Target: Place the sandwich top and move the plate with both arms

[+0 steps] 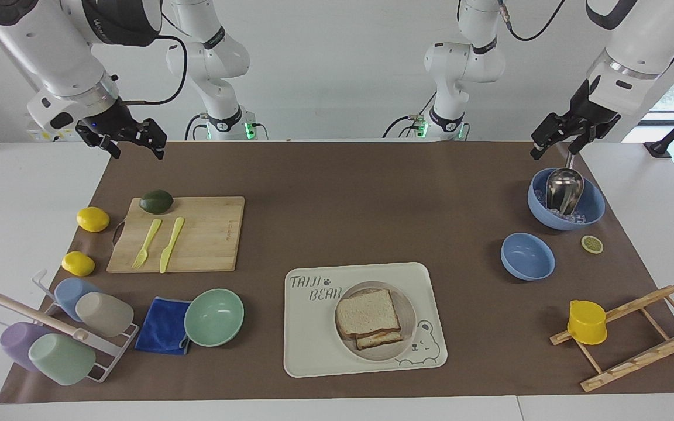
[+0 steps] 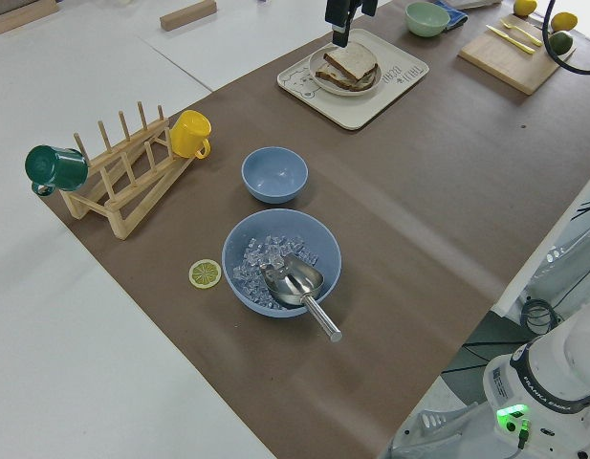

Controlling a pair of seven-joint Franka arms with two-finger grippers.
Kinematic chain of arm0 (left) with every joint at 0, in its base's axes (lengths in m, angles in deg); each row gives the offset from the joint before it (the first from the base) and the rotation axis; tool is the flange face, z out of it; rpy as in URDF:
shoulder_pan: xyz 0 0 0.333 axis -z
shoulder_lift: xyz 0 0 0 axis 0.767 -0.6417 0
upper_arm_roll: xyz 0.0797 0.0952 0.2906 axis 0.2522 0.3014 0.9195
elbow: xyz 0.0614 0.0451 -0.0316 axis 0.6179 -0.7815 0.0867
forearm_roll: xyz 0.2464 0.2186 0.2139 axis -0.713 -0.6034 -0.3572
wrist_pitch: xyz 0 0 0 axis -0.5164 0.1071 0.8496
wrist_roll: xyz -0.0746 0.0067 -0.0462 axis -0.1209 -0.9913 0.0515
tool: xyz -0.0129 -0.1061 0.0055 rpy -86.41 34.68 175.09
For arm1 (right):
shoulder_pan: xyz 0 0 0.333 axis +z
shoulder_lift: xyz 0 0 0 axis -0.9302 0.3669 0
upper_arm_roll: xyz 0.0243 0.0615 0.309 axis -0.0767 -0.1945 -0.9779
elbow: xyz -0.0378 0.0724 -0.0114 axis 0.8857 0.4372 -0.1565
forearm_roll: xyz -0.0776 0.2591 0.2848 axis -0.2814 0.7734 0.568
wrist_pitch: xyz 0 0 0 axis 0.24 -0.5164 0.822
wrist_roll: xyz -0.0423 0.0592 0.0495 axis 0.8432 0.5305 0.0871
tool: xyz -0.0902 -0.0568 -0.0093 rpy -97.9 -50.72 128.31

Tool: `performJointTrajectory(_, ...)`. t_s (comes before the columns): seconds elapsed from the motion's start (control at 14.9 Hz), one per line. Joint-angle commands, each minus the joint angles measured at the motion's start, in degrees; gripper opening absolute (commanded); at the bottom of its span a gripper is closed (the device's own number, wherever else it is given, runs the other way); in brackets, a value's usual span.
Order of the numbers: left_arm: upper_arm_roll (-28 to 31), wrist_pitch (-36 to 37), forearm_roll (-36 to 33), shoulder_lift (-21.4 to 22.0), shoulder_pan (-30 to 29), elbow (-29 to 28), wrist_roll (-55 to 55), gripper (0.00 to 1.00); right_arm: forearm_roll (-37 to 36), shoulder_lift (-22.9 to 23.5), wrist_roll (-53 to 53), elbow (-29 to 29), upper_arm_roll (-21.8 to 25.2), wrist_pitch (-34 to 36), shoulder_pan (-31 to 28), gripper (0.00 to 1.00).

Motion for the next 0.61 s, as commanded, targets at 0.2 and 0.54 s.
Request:
performJointTrajectory(0.2,-3.67,-4.67,-1.90,6.74,-2.50,-13.06,5.55,1.00,0.28,-1.27,-0.51,-1.33,-0.19,-0.43,-0.42,1.00)
performJointTrajectory(0.54,-6.56,-9.35,-2.25,6.05,-5.22,-16.09,6.08,1.00,0.28,-1.18,-0.51,-1.33,-0.19,-0.43,-0.42,1.00)
